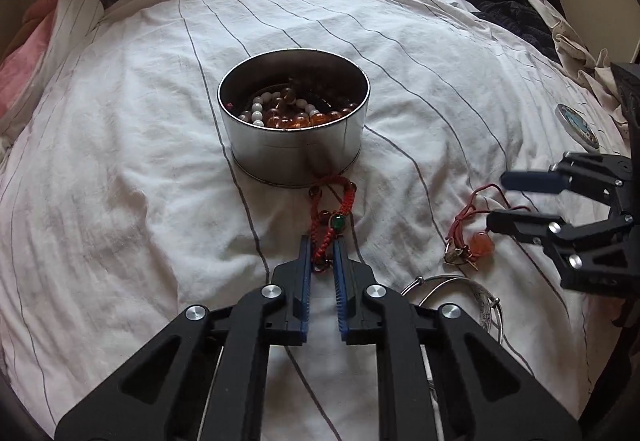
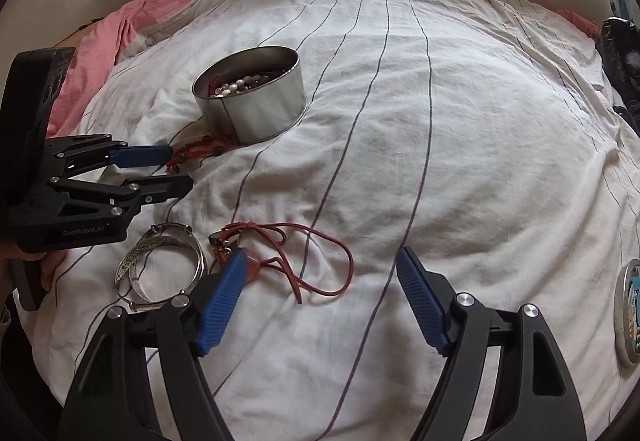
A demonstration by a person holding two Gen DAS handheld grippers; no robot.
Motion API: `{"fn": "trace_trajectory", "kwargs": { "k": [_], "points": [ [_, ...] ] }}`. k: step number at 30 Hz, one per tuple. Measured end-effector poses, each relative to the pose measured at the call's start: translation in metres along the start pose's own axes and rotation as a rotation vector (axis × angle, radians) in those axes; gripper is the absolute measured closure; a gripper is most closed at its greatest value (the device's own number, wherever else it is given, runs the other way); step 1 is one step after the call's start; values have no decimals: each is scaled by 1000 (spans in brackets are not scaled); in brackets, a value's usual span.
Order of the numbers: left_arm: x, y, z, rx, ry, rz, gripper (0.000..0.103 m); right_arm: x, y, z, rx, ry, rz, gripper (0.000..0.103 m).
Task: Organize jewelry
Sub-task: 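Grasp the red string bracelet with the left tool while the right grasps the orange-pendant cord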
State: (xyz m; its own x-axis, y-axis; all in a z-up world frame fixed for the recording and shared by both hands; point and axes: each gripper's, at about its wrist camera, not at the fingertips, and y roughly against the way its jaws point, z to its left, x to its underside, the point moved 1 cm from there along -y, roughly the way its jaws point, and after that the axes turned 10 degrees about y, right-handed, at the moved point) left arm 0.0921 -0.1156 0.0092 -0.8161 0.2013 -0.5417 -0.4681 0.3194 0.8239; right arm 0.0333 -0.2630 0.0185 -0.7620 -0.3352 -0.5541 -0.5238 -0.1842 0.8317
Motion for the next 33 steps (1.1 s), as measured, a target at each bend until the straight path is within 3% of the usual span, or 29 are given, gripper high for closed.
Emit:
{"fn": "trace_trajectory", "kwargs": {
  "k": [1,2,3,5,8,9,10,11,12,14,15,16,17,18,19,24,33],
  "points": [
    [-1,5,1,13,9,-12,93,-1,-2,2,-14,6,9,61],
    [-3,11,4,27,23,-25,93,-1,-7,3,-36,4,30,99],
    [-4,16,6,34,35,-41,93,2,-7,4,-41,2,35,101],
    [-7,25,9,47,50,-66,94,2,1,1,-84,-19,-6,101],
    [-6,19,15,41,80,-39,91,-4,20,-4,-123,-47,-113,98],
    [-5,13,17,39,89,-19,79,-6,22,-5,-129,-57,-125,70],
    [-3,6,19,42,93,4,58,-7,19,-6,-129,-66,-119,44],
    [-2,1,19,32,99,11,52,-7,17,-4,-91,-62,-111,15],
    [0,-3,18,27,97,15,51,-8,14,0,-55,-36,-100,15],
    [2,-5,12,8,62,15,52,-10,3,10,-60,13,-60,15],
    [3,-4,10,18,48,19,73,-9,-3,14,-42,27,-36,22],
    [3,-4,8,19,36,26,92,-8,-11,17,-26,49,-2,33],
    [3,-1,6,18,25,17,96,-5,-17,18,-45,55,32,62],
    [2,3,6,31,24,8,96,-4,-18,17,-55,45,39,78],
    [1,7,7,55,33,0,96,-3,-16,17,-68,47,33,85],
    [-5,30,7,89,37,-63,96,-5,8,1,-231,-71,-94,85],
    [-8,40,7,53,19,-93,96,-9,23,-12,-329,-176,-201,85]
  ]
}}
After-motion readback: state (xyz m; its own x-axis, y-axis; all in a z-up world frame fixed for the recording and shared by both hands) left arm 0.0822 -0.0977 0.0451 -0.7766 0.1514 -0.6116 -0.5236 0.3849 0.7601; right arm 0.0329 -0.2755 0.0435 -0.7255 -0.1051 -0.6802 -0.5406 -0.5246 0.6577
